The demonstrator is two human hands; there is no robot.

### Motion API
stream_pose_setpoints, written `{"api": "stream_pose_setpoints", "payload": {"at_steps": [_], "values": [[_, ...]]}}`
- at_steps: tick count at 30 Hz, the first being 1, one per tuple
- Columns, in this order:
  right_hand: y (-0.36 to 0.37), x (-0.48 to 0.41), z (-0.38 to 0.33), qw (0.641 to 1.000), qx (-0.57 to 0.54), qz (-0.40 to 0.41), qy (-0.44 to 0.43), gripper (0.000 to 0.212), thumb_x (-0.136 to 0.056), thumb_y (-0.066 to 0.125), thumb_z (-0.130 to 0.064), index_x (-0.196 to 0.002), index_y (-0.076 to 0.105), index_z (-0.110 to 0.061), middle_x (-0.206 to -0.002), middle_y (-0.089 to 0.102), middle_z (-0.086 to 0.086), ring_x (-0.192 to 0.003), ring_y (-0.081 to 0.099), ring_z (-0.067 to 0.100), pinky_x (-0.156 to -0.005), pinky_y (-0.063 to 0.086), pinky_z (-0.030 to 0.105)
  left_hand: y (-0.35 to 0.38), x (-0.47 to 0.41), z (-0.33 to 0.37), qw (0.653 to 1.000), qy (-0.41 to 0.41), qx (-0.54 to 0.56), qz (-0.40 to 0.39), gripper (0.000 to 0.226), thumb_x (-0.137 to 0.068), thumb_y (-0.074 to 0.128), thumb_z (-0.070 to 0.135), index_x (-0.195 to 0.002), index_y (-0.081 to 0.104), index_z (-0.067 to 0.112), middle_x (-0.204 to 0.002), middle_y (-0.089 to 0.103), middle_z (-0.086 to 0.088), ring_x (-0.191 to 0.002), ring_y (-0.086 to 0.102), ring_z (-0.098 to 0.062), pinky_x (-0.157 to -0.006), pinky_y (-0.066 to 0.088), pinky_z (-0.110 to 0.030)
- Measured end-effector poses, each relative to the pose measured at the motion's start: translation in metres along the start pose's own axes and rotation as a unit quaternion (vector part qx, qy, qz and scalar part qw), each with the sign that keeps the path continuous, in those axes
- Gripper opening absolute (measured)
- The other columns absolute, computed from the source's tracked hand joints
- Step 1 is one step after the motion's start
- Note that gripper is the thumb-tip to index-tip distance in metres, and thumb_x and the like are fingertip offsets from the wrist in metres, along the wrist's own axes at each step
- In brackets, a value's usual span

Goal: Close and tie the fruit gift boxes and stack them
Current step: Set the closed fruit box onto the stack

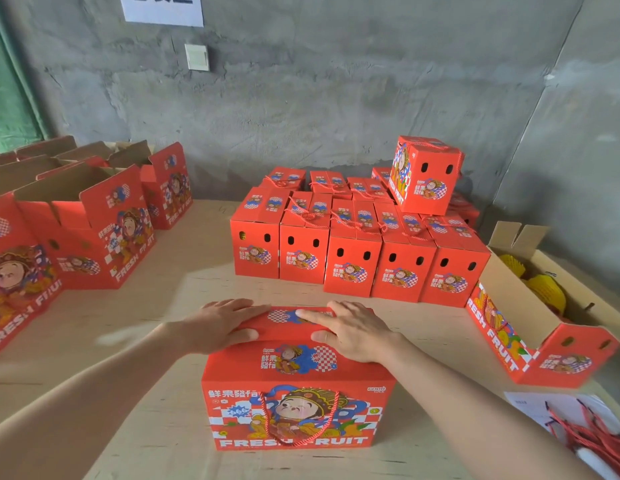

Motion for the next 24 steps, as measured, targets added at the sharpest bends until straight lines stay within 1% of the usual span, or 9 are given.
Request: {"api": "stream_pose_setpoints", "payload": {"at_steps": [5,8,11,14,16,18,20,22,24], "values": [[-0.007,-0.002,-0.001,0.999,0.033,0.004,-0.029,0.075,-0.074,-0.003,-0.074,-0.146,0.007,-0.053,-0.112,0.049,0.009,-0.111,0.049,0.028,-0.103,0.037,0.043,-0.002,0.008,-0.002,0.999,-0.002,0.038,0.021,0.081,-0.075,0.017,0.076,-0.149,0.011,0.042,-0.148,0.032,-0.001,-0.135,0.031,-0.018,-0.110,0.024,-0.030],[-0.003,-0.003,0.001,0.999,0.031,0.003,-0.017,0.066,-0.080,-0.002,-0.072,-0.144,0.003,-0.056,-0.126,0.048,0.011,-0.123,0.044,0.030,-0.108,0.033,0.044,-0.004,0.007,0.000,0.998,0.005,0.046,0.042,0.089,-0.070,0.016,0.078,-0.149,0.015,0.038,-0.142,0.038,-0.001,-0.130,0.035,-0.017,-0.108,0.026,-0.029],[0.003,-0.001,0.006,1.000,0.001,-0.011,-0.003,0.047,-0.096,0.016,-0.060,-0.136,-0.010,-0.064,-0.144,0.035,0.012,-0.136,0.030,0.030,-0.112,0.025,0.045,-0.001,0.006,-0.002,0.993,0.003,0.114,0.043,0.088,-0.071,0.024,0.079,-0.149,0.018,0.038,-0.150,0.030,0.000,-0.136,0.027,-0.018,-0.111,0.024,-0.032],[0.003,0.002,0.004,1.000,-0.015,-0.014,0.003,0.047,-0.099,0.020,-0.056,-0.135,-0.007,-0.067,-0.145,0.033,0.008,-0.136,0.029,0.029,-0.110,0.024,0.045,-0.001,0.008,-0.008,0.976,-0.033,0.195,0.086,0.071,-0.086,0.051,0.057,-0.148,0.023,0.036,-0.159,0.008,0.003,-0.144,0.016,-0.020,-0.113,0.023,-0.035],[0.003,0.003,0.005,1.000,-0.023,-0.010,0.013,0.044,-0.098,0.018,-0.057,-0.134,-0.004,-0.069,-0.146,0.031,0.007,-0.137,0.027,0.028,-0.111,0.024,0.045,0.002,0.014,-0.019,0.939,-0.083,0.299,0.147,0.072,-0.085,0.062,0.045,-0.147,0.027,0.033,-0.158,0.012,-0.002,-0.141,0.027,-0.024,-0.106,0.036,-0.036],[0.005,0.003,0.005,1.000,-0.023,-0.007,0.017,0.043,-0.098,0.017,-0.057,-0.129,-0.009,-0.072,-0.149,0.030,0.008,-0.139,0.026,0.028,-0.112,0.023,0.046,0.013,0.023,-0.026,0.861,-0.118,0.460,0.182,0.079,-0.077,0.068,0.042,-0.146,0.033,0.026,-0.142,0.042,-0.005,-0.119,0.053,-0.022,-0.087,0.053,-0.031],[0.005,0.003,0.005,1.000,-0.020,-0.002,0.013,0.044,-0.099,0.018,-0.056,-0.130,-0.009,-0.071,-0.149,0.031,0.009,-0.139,0.026,0.028,-0.113,0.023,0.045,0.022,0.029,-0.026,0.779,-0.120,0.582,0.198,0.081,-0.070,0.071,0.039,-0.142,0.041,0.020,-0.121,0.057,-0.002,-0.100,0.063,-0.018,-0.069,0.058,-0.026],[0.004,0.002,0.003,1.000,-0.014,0.002,0.012,0.044,-0.099,0.019,-0.054,-0.135,-0.004,-0.066,-0.146,0.034,0.010,-0.138,0.029,0.028,-0.112,0.026,0.045,0.024,0.032,-0.027,0.758,-0.121,0.604,0.213,0.071,-0.071,0.073,0.034,-0.136,0.048,0.018,-0.116,0.059,-0.002,-0.096,0.065,-0.019,-0.067,0.058,-0.028],[0.002,0.002,0.002,1.000,-0.008,0.006,0.018,0.045,-0.100,0.021,-0.053,-0.139,0.000,-0.063,-0.144,0.037,0.010,-0.136,0.032,0.029,-0.111,0.028,0.044,0.018,0.032,-0.028,0.785,-0.123,0.563,0.226,0.055,-0.078,0.074,0.028,-0.128,0.053,0.023,-0.116,0.061,-0.002,-0.095,0.065,-0.018,-0.070,0.058,-0.030]]}}
Point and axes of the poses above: each hand's wrist, its own x-axis away from the middle knuckle, its own y-axis out of the palm, z = x × y, the point moved 8 cm from there along -x, towards the middle knuckle
